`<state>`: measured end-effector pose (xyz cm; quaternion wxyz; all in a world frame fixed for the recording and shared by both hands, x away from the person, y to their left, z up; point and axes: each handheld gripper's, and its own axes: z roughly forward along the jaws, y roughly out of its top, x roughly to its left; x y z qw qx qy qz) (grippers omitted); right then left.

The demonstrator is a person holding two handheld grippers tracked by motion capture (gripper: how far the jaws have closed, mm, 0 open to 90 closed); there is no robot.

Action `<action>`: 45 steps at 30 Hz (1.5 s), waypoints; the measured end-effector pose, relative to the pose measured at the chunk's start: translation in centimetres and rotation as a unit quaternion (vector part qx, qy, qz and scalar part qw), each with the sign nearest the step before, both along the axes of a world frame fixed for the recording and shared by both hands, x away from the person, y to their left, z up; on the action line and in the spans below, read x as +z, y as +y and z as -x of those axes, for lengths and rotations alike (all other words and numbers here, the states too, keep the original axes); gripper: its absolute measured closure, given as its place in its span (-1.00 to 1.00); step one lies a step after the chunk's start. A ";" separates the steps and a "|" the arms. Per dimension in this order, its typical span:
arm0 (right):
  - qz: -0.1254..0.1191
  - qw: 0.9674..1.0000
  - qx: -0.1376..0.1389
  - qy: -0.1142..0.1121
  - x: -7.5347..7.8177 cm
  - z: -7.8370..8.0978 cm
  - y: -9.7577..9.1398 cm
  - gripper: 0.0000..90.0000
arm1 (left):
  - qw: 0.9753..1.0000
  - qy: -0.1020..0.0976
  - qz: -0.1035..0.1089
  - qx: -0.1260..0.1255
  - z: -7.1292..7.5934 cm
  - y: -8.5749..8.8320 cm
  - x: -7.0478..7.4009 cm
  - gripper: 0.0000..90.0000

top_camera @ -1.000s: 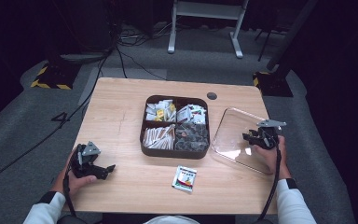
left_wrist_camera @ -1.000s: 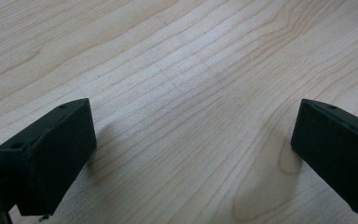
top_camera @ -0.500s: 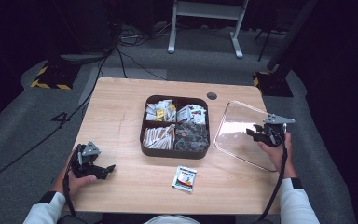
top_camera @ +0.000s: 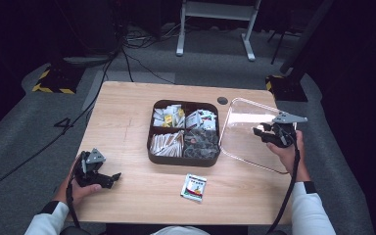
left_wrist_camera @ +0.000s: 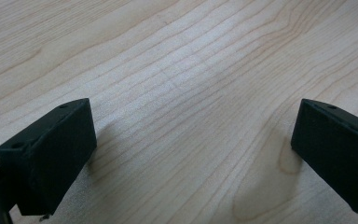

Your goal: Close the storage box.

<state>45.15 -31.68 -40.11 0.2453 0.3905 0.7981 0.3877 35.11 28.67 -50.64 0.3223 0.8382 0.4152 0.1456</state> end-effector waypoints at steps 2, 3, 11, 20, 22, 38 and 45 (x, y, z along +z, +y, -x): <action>0.000 1.000 0.011 -0.003 0.5 0.1 0.6 0.33 | 1.000 0.000 0.000 0.000 0.0 0.0 0.0 -0.99; 0.000 1.000 0.019 -0.008 0.9 0.3 1.2 0.33 | 1.000 0.000 0.000 0.000 0.0 0.0 0.0 -1.00; 0.001 0.999 0.040 -0.015 2.0 0.4 3.3 0.33 | 1.000 -0.001 -0.001 -0.001 0.0 0.0 0.0 -1.00; -0.003 0.998 0.065 -0.014 2.6 0.1 5.9 0.33 | 1.000 0.000 0.000 -0.001 0.0 0.0 0.0 -1.00; -0.002 0.997 0.072 -0.014 2.7 0.1 6.4 0.33 | 1.000 -0.001 -0.001 -0.001 0.0 0.0 0.0 -1.00; 0.003 0.995 0.099 -0.007 2.6 -0.6 10.4 0.33 | 1.000 -0.001 -0.001 -0.001 0.0 0.0 0.0 -1.00; 0.002 0.994 0.112 0.002 2.2 -1.4 12.7 0.33 | 1.000 -0.001 -0.001 -0.001 0.0 0.0 0.0 -1.00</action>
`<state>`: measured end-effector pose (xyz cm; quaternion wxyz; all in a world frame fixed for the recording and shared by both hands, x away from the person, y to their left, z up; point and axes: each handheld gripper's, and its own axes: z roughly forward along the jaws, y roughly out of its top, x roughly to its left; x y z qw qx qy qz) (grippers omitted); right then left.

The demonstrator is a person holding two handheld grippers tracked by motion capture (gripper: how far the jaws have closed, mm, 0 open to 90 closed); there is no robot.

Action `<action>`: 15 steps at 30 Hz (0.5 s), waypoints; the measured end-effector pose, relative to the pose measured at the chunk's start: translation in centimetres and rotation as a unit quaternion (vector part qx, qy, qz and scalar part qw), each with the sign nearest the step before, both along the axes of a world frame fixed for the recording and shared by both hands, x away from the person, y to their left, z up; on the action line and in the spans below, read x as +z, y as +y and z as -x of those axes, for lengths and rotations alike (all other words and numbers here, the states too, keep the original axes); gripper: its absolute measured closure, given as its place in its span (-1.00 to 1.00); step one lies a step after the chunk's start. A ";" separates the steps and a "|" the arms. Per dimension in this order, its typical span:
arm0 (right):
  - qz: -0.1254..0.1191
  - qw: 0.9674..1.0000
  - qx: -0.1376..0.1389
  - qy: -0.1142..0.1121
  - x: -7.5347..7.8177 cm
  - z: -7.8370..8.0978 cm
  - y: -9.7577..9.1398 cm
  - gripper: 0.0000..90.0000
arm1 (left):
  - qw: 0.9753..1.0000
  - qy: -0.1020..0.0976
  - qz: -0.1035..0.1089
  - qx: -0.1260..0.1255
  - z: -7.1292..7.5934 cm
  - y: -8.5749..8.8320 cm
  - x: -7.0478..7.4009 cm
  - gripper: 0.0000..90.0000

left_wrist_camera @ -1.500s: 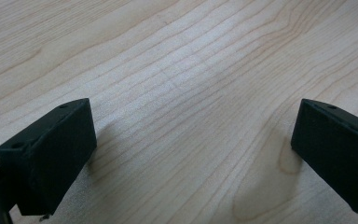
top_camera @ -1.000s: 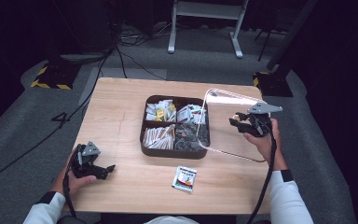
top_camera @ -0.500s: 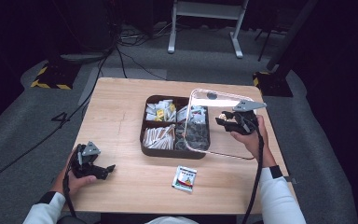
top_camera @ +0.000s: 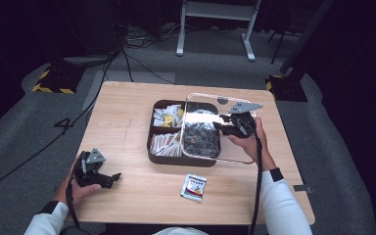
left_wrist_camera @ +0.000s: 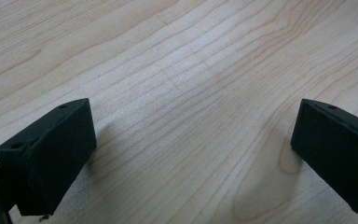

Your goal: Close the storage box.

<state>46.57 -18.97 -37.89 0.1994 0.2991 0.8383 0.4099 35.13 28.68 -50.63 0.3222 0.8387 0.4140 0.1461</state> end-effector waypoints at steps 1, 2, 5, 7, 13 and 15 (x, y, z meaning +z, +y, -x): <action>0.000 1.000 0.002 0.001 -0.1 -0.1 0.3 0.33 | 1.000 0.000 0.000 0.000 0.0 0.0 0.0 -1.00; 0.001 1.000 0.004 0.001 -0.1 -0.1 0.6 0.33 | 1.000 0.000 0.000 0.000 0.0 0.0 0.0 -1.00; 0.002 1.000 0.009 0.004 -0.3 -0.3 1.5 0.33 | 1.000 0.000 0.000 0.000 0.0 0.0 0.0 -1.00; 0.003 1.000 0.013 0.007 -0.5 -0.5 2.1 0.33 | 1.000 0.000 0.000 0.000 0.0 0.0 0.0 -1.00; 0.009 1.000 0.021 0.011 -0.9 -0.9 3.7 0.33 | 1.000 0.000 0.000 0.000 0.0 0.0 0.0 -1.00; 0.011 1.000 0.022 0.014 -1.1 -1.1 4.2 0.33 | 1.000 0.000 0.000 0.000 0.0 0.0 0.0 -1.00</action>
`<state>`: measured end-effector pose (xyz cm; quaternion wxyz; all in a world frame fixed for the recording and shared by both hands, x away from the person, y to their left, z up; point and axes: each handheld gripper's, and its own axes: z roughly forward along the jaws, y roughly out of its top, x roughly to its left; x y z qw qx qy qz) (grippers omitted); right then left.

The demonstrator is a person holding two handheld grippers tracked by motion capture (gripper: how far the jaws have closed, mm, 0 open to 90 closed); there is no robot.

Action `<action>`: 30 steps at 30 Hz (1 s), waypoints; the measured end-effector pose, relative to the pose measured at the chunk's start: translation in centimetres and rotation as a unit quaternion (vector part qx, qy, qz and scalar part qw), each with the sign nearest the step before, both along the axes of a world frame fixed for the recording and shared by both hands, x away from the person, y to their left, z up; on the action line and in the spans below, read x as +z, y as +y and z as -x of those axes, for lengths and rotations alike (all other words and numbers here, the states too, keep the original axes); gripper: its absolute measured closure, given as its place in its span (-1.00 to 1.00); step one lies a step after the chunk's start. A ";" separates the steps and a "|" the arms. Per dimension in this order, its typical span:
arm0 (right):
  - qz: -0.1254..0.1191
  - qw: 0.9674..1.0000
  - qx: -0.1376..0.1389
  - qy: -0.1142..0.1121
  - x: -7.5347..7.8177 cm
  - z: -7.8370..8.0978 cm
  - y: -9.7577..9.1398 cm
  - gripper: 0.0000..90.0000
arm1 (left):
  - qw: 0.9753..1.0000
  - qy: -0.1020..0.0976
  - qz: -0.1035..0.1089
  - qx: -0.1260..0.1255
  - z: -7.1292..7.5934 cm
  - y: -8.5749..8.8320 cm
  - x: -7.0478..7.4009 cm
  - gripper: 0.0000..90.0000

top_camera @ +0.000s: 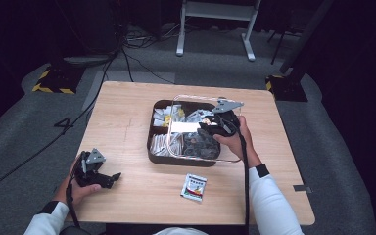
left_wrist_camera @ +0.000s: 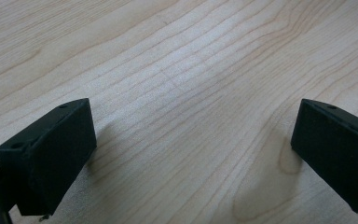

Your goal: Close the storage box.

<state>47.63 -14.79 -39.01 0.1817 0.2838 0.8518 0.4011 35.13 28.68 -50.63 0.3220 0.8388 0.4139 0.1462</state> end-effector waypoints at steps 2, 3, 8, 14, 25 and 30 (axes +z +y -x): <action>0.003 1.000 0.004 0.001 -0.2 -0.2 0.4 0.33 | 1.000 0.000 0.000 0.000 0.0 0.0 0.0 -1.00; 0.004 1.000 0.005 0.003 -0.3 -0.2 0.7 0.33 | 1.000 0.000 0.000 0.000 0.0 0.0 0.0 -1.00; 0.002 1.000 0.000 0.003 -0.6 -0.7 1.4 0.33 | 1.000 0.000 0.000 0.000 0.0 0.0 0.0 -1.00; 0.009 1.000 0.005 0.009 -1.1 -1.0 2.4 0.33 | 1.000 0.000 0.000 0.000 0.0 0.0 0.0 -1.00; 0.016 1.000 0.018 0.020 -2.2 -1.7 4.6 0.33 | 1.000 0.001 0.001 0.001 0.0 0.0 0.0 -0.99; 0.017 0.999 0.020 0.022 -2.4 -1.8 5.1 0.33 | 1.000 0.001 0.001 0.001 0.0 0.0 0.0 -0.99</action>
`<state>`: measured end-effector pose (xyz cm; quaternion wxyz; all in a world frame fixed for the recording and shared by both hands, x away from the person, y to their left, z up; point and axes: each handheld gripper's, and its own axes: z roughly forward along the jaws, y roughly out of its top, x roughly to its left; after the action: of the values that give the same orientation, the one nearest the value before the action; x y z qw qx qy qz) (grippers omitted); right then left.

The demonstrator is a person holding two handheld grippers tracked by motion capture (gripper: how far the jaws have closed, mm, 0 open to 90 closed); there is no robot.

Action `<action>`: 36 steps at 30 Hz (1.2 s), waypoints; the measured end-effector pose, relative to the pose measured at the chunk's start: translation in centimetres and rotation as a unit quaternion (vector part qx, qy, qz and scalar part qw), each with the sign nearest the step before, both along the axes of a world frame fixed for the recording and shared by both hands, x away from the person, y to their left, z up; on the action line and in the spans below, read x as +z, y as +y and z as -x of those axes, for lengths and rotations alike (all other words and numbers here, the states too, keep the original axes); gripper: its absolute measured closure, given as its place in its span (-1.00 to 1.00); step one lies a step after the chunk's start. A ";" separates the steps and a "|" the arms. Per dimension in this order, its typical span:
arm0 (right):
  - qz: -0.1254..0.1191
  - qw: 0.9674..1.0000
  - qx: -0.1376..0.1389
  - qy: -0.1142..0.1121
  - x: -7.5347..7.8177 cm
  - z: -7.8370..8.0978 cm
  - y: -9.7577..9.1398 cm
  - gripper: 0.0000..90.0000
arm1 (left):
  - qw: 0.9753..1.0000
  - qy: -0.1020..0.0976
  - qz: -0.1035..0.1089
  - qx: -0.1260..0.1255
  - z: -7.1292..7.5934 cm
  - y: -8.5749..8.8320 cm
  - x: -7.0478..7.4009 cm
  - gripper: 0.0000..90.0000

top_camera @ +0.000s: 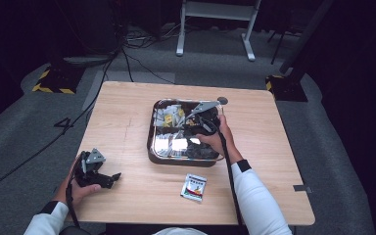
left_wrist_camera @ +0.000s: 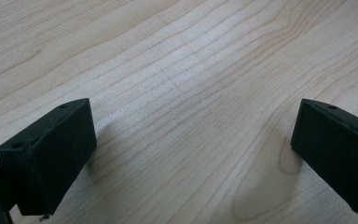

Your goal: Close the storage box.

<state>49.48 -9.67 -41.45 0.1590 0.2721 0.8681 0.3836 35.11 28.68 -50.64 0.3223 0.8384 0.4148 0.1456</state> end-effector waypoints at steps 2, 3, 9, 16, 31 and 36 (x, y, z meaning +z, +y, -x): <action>0.002 1.000 -0.003 0.004 -0.2 -0.1 0.2 0.33 | 1.000 0.000 0.000 0.000 0.0 0.0 0.0 -0.99; 0.003 1.000 -0.003 0.004 -0.3 -0.2 0.2 0.33 | 1.000 0.000 0.000 0.000 0.0 0.0 0.0 -0.99; 0.001 1.000 -0.012 0.008 -0.7 -0.8 0.4 0.33 | 1.000 0.000 0.000 0.000 0.0 0.0 0.0 -0.99; 0.006 1.000 -0.012 0.013 -1.1 -1.2 1.1 0.33 | 1.000 0.000 0.000 0.000 0.0 0.0 0.0 -0.99; 0.006 1.000 -0.013 0.027 -2.1 -2.4 1.9 0.33 | 1.000 0.000 0.000 0.000 0.0 0.0 0.0 -0.99; -0.003 0.999 -0.015 0.031 -2.2 -2.3 1.8 0.33 | 1.000 0.000 0.000 0.000 0.0 0.0 0.0 -0.99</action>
<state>51.78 -7.88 -43.70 0.1371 0.2973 0.8673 0.3750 35.11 28.68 -50.64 0.3222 0.8385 0.4147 0.1455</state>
